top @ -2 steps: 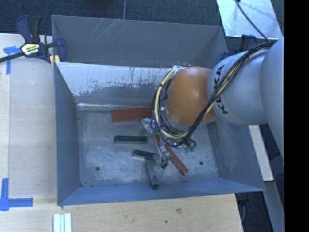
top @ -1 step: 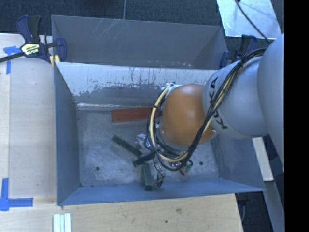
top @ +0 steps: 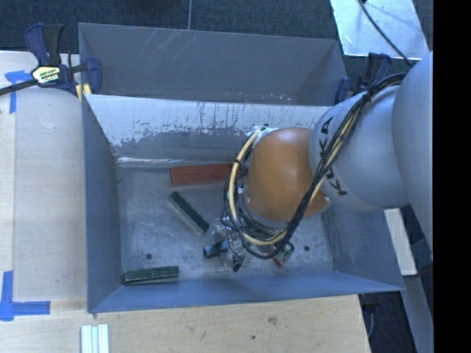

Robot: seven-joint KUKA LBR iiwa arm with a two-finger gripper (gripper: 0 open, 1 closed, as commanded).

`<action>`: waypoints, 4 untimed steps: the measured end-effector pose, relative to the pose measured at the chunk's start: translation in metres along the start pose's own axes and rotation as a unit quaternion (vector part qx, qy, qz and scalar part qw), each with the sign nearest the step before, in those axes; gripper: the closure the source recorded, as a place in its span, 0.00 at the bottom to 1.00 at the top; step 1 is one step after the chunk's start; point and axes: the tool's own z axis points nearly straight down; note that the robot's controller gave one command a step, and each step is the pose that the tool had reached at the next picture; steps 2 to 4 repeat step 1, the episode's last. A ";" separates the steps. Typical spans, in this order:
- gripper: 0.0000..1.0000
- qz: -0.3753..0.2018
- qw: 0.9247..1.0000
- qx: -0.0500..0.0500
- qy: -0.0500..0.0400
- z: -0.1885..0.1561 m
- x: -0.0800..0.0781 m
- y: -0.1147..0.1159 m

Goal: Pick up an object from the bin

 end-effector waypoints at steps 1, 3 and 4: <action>1.00 0.009 1.000 0.001 -0.005 -0.153 0.005 0.007; 1.00 0.009 1.000 0.001 -0.005 -0.153 0.005 0.007; 1.00 0.009 1.000 0.001 -0.005 -0.153 0.005 0.007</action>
Offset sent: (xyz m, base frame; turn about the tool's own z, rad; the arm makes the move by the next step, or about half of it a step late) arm -0.0089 0.0049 0.1484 0.0199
